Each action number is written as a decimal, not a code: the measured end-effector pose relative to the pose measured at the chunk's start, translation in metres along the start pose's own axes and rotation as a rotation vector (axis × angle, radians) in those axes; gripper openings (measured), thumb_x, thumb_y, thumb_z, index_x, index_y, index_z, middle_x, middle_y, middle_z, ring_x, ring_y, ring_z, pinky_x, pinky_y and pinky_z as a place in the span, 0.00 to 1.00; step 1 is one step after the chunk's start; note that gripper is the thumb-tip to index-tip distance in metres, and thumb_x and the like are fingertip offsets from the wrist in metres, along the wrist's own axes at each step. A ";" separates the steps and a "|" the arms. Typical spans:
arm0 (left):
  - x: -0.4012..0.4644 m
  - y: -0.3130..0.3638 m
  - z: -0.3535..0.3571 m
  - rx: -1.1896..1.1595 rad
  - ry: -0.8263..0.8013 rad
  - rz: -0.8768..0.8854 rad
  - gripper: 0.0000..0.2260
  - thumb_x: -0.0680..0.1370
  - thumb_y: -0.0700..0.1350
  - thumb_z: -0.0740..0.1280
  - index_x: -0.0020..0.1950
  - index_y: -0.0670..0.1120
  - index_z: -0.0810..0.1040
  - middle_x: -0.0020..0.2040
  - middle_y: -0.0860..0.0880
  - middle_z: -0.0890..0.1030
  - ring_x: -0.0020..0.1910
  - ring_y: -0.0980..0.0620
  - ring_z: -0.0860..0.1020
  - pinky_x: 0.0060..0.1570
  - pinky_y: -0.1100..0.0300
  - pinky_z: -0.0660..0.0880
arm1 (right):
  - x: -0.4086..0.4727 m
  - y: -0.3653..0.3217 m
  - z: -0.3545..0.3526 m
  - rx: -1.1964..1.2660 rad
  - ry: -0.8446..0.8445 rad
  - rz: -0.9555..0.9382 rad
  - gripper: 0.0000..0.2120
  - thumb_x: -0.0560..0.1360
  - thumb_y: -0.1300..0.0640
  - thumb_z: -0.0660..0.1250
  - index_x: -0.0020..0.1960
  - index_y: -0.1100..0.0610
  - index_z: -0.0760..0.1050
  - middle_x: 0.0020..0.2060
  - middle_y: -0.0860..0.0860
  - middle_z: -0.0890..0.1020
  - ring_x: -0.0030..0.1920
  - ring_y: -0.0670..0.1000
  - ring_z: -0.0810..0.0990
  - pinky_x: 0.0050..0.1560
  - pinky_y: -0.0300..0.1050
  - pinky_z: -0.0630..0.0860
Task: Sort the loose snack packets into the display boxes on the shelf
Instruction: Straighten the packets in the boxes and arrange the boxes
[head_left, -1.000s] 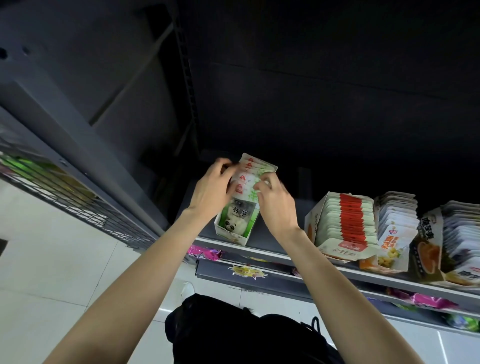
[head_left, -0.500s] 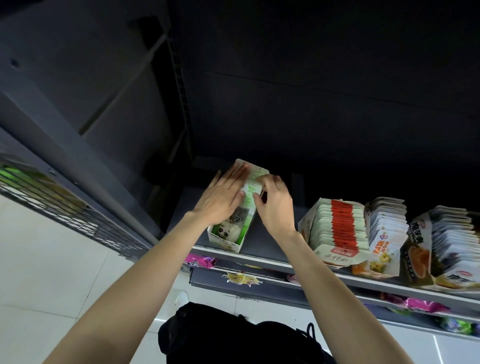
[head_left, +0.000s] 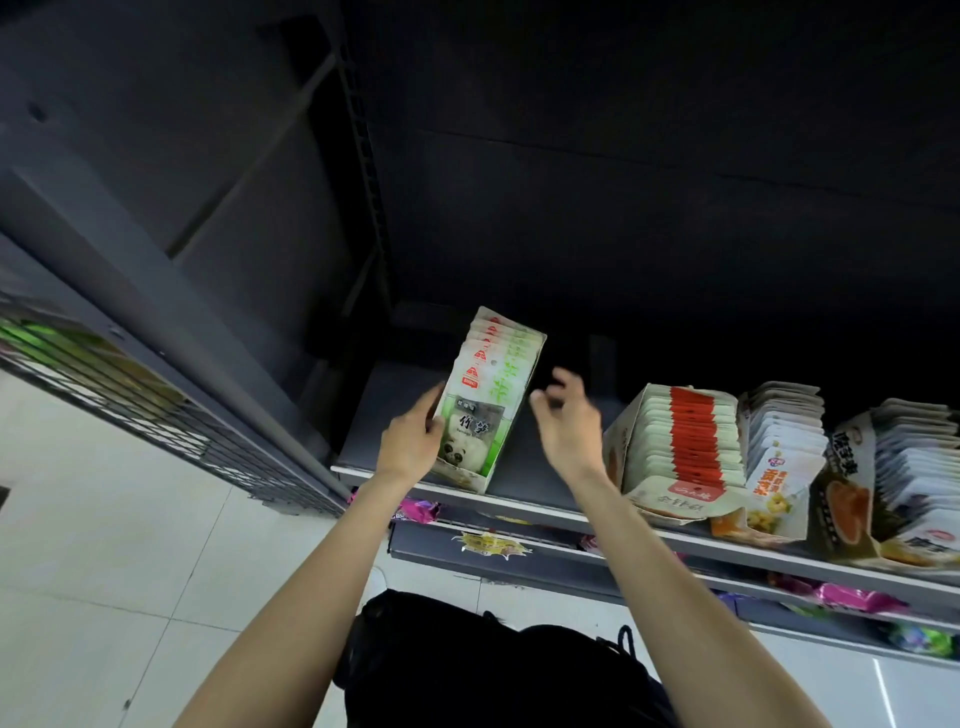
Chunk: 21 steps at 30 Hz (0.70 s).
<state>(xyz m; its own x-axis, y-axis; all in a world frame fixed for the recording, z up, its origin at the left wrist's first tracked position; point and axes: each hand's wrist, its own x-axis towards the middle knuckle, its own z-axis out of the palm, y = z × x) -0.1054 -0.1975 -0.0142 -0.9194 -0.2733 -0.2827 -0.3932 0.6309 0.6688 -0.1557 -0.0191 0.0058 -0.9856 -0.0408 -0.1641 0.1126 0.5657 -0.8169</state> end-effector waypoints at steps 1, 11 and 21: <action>0.000 0.003 0.002 0.050 0.025 0.033 0.22 0.81 0.40 0.56 0.74 0.53 0.62 0.55 0.44 0.81 0.45 0.44 0.80 0.53 0.49 0.75 | -0.009 0.003 0.004 0.021 -0.096 0.049 0.25 0.79 0.54 0.62 0.74 0.57 0.60 0.65 0.55 0.75 0.61 0.55 0.76 0.60 0.46 0.70; -0.017 0.050 0.033 -0.029 -0.013 0.132 0.25 0.78 0.34 0.58 0.74 0.50 0.61 0.69 0.48 0.72 0.64 0.47 0.73 0.61 0.47 0.70 | -0.013 0.019 -0.006 -0.176 -0.071 0.023 0.38 0.76 0.66 0.62 0.77 0.47 0.47 0.53 0.53 0.82 0.40 0.52 0.80 0.39 0.45 0.77; -0.022 0.085 0.056 -0.125 -0.039 0.065 0.32 0.79 0.45 0.62 0.78 0.51 0.49 0.76 0.49 0.60 0.72 0.48 0.63 0.66 0.51 0.65 | -0.026 0.039 -0.026 -0.085 0.006 0.070 0.38 0.77 0.62 0.62 0.78 0.48 0.42 0.51 0.56 0.81 0.33 0.51 0.78 0.33 0.47 0.76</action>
<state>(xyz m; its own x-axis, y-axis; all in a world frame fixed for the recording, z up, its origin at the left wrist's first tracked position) -0.1184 -0.0971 0.0106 -0.9433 -0.2051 -0.2610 -0.3316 0.5500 0.7665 -0.1291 0.0254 -0.0071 -0.9764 0.0059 -0.2158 0.1704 0.6349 -0.7536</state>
